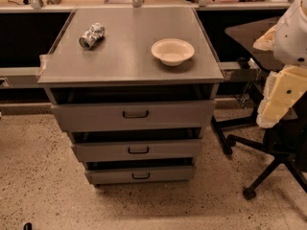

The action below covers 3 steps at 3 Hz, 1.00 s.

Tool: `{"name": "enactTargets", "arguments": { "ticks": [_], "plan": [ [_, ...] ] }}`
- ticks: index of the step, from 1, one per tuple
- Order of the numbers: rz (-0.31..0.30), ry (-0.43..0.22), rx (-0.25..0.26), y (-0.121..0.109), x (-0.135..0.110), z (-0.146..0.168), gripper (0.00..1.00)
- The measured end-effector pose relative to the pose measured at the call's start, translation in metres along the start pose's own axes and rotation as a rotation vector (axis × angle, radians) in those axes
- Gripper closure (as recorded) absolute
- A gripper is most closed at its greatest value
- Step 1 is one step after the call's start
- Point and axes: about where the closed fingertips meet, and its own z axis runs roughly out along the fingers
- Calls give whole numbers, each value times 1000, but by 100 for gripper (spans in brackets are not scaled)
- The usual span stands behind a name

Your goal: Open middle drawer

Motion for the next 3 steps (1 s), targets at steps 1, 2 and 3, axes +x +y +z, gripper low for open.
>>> {"name": "enactTargets", "arguments": {
  "ticks": [1, 2, 3],
  "plan": [
    [0, 0, 3, 0, 1, 3, 0],
    [4, 4, 25, 10, 15, 65, 0],
    [18, -57, -38, 39, 37, 143, 0]
  ]
}}
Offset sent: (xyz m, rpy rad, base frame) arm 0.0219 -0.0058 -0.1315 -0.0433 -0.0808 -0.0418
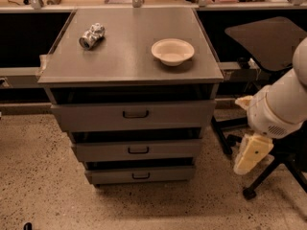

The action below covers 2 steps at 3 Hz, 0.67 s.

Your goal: Open middle drawer

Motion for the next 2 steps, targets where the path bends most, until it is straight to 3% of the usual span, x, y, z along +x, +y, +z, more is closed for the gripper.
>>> {"name": "enactTargets", "arguments": {
  "ticks": [1, 2],
  "plan": [
    [3, -5, 24, -1, 2, 8, 0],
    [-35, 6, 34, 6, -6, 3, 0]
  ]
}}
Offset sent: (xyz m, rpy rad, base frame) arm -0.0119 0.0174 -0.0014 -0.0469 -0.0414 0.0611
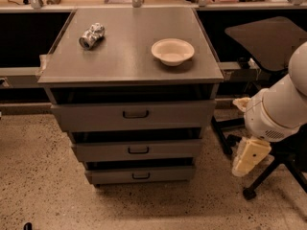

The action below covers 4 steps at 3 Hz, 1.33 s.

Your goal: Open middle drawer

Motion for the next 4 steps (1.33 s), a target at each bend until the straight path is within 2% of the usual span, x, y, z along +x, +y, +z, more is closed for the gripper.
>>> {"name": "enactTargets", "arguments": {
  "ticks": [1, 2, 3, 4],
  "plan": [
    [-140, 22, -20, -4, -4, 79, 0],
    [-192, 61, -67, -6, 23, 188, 0],
    [-197, 53, -73, -5, 23, 187, 0],
    [-260, -54, -104, -3, 12, 222, 0]
  ]
}}
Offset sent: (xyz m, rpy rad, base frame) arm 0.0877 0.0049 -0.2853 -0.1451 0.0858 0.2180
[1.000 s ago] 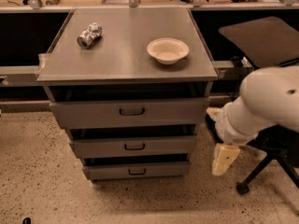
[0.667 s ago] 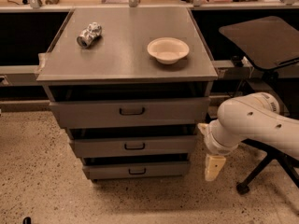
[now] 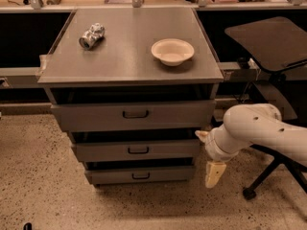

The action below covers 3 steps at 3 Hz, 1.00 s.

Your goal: Open middle drawer

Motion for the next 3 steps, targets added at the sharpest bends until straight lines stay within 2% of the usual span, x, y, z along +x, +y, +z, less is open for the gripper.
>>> {"name": "enactTargets", "arguments": {
  "ticks": [1, 2, 3],
  "plan": [
    [-83, -68, -44, -6, -16, 60, 0],
    [-130, -38, -82, -19, -19, 134, 0],
    [-112, -23, -70, -42, -13, 178, 0]
  ]
}}
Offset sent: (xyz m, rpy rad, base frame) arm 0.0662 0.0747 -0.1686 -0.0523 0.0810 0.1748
